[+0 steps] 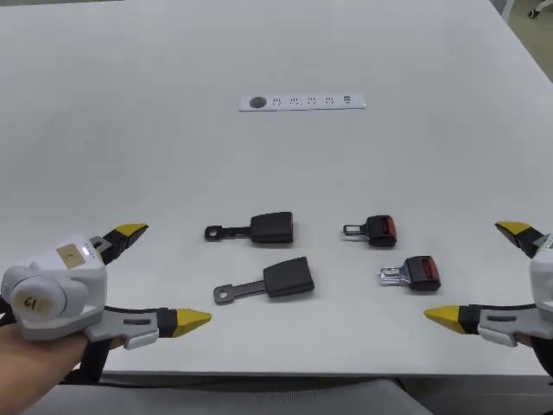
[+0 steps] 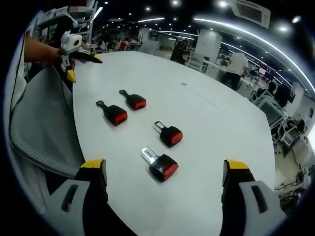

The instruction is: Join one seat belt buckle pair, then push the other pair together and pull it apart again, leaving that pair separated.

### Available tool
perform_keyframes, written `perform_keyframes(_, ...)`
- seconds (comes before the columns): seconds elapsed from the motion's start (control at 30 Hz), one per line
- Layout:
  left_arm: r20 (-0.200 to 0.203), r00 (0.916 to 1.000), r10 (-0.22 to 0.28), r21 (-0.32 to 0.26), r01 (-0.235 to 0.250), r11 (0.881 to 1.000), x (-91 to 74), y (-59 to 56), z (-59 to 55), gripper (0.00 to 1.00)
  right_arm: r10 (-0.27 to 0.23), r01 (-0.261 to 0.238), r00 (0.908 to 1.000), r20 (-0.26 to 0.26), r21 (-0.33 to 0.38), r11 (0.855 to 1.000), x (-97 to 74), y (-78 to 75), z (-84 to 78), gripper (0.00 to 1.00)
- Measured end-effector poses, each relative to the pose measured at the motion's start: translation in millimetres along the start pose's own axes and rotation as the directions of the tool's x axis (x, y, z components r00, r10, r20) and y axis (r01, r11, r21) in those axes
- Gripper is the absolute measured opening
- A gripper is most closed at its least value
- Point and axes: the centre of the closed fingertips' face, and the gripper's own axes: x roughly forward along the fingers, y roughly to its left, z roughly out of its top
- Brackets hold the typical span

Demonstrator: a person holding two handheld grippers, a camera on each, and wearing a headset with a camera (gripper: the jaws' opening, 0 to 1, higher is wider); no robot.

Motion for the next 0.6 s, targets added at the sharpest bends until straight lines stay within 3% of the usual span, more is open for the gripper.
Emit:
perform_keyframes(0.1, -0.005, 1.0, -0.004, 0.009, 0.004, 1.0, 0.9, -6.4, 4.9, 1.0, 0.001, -0.001, 1.0, -0.002, -0.004, 1.0, -0.3, 0.5, 0.3, 1.0)
perform_keyframes(0.6, -0.03, 0.9996, -0.005, 0.029, 0.006, 1.0, 3.6, -9.4, 7.3, 0.98, 0.004, -0.005, 1.0, -0.008, -0.019, 1.0, 0.9, 1.8, 3.0, 1.0)
